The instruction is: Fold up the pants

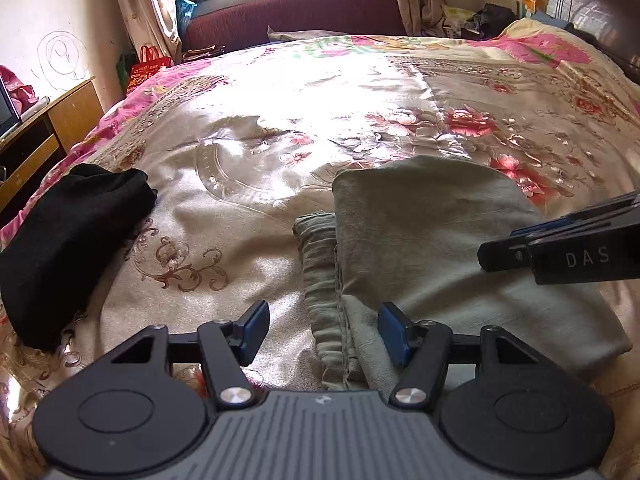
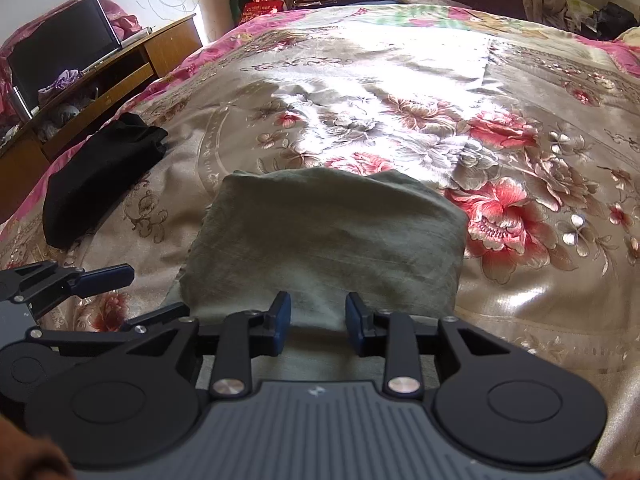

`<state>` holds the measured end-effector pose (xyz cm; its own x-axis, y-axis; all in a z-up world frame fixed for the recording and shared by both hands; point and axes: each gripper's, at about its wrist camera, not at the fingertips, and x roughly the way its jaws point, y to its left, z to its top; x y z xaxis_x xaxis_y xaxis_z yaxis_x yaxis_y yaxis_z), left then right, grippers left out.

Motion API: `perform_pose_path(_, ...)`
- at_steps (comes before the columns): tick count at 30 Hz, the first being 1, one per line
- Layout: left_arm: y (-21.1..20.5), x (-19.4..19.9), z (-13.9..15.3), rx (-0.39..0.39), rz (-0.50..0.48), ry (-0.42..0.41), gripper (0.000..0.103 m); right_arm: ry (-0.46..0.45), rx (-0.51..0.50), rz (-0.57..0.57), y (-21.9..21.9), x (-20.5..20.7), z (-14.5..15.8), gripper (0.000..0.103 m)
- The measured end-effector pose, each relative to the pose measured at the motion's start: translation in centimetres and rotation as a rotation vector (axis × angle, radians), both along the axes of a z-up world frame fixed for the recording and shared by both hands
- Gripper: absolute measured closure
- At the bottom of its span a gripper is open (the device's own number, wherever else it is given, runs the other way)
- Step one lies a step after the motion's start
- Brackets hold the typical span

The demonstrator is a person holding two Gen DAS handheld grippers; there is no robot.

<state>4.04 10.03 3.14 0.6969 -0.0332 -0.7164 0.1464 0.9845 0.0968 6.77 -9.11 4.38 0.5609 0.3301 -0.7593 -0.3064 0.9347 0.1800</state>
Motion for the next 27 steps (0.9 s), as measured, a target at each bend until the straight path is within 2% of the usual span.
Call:
perform_pose_path(3,0.1,-0.2,0.1,-0.014,-0.002,-0.001,0.029,0.000,-0.004,-0.006,-0.3,-0.5,-0.2,0.068)
perform_pose_path(8,-0.6,-0.1,-1.6,0.053,-0.035,0.035,0.024,0.014,-0.026,-0.002,-0.5,-1.5,-1.0,0.068)
perform_pose_path(17,-0.3,-2.8,1.8,0.001,-0.046,-0.018,0.022,0.003,0.084,-0.131,-5.4,-4.5,0.3,0.065)
perform_pose_path(20,-1.4,-4.4,1.9,-0.031,-0.071,-0.016,0.020,0.008,0.116,-0.130,-5.3,-6.5,0.3,0.065)
perform_pose_path(27,-2.7,-6.3,1.2,-0.025,-0.070,0.001,0.019,-0.017,0.089,-0.107,-4.4,-9.8,0.4,0.064)
